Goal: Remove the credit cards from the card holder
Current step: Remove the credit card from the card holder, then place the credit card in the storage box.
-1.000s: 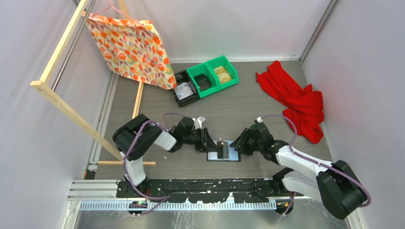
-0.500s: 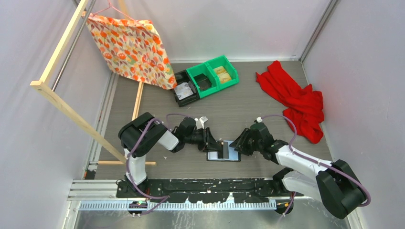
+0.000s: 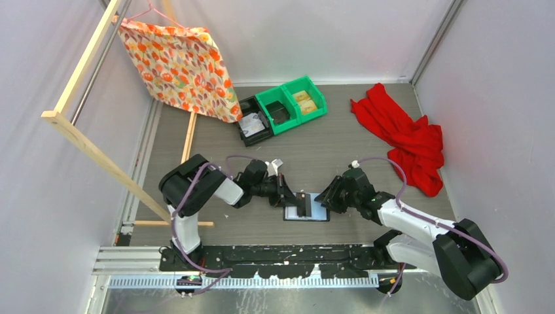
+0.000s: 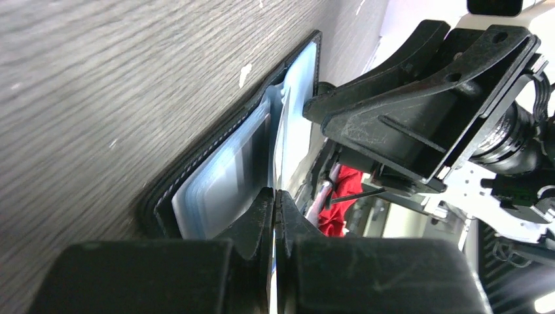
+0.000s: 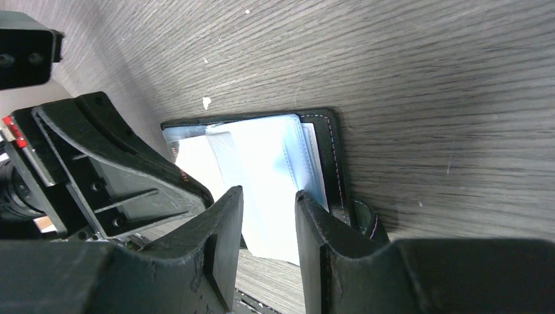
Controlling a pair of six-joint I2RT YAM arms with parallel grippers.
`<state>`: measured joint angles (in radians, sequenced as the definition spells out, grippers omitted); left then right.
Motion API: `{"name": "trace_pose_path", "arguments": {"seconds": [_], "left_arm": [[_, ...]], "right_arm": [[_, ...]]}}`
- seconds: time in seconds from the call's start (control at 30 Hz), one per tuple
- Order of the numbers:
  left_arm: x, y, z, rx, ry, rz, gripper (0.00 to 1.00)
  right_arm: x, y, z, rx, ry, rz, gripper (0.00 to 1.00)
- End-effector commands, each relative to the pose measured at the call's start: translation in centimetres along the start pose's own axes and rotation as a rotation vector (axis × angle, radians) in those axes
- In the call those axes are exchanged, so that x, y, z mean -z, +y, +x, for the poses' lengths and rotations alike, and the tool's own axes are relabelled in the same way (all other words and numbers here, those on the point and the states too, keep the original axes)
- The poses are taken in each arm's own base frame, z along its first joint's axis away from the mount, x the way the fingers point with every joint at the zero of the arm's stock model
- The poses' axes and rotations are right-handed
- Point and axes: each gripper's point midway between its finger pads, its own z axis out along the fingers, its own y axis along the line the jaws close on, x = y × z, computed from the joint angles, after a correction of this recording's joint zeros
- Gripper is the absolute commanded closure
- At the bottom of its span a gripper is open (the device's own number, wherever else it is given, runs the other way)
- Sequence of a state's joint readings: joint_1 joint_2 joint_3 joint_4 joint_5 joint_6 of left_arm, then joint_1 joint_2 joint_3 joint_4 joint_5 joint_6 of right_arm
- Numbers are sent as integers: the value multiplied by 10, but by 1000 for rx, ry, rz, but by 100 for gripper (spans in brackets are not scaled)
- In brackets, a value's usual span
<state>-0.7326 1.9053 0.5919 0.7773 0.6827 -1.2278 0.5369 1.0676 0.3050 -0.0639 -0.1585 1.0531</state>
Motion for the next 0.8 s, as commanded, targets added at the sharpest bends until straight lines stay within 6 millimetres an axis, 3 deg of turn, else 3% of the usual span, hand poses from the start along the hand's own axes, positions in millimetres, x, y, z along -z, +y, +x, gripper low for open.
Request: {"name": "trace_pose_path", "arguments": {"seconds": [0.0,0.27,0.33,0.4,0.6,0.73,0.77], "left_arm": [[20,-3,-7,-62,-14,-51,99],[58,-10,0,-179,81,-230,99],[70,-19,-2,-203,88,-252,100],[86,-42,-10,-253,72,-249,99],[121,-106,-60,-409,-72,-351,99],[128,-151,-110,-419,-168,-361,99],[126,-155,-124,-410,-207,-385,100]], "right_arm": [[0,-49,14,16,35,187,59],[-1,-49,15,22,39,180,59],[0,-47,15,25,36,173,59],[0,-45,14,28,32,160,59],[2,-43,13,29,28,153,59],[4,-37,8,41,11,145,58],[5,-37,7,44,6,147,58]]}}
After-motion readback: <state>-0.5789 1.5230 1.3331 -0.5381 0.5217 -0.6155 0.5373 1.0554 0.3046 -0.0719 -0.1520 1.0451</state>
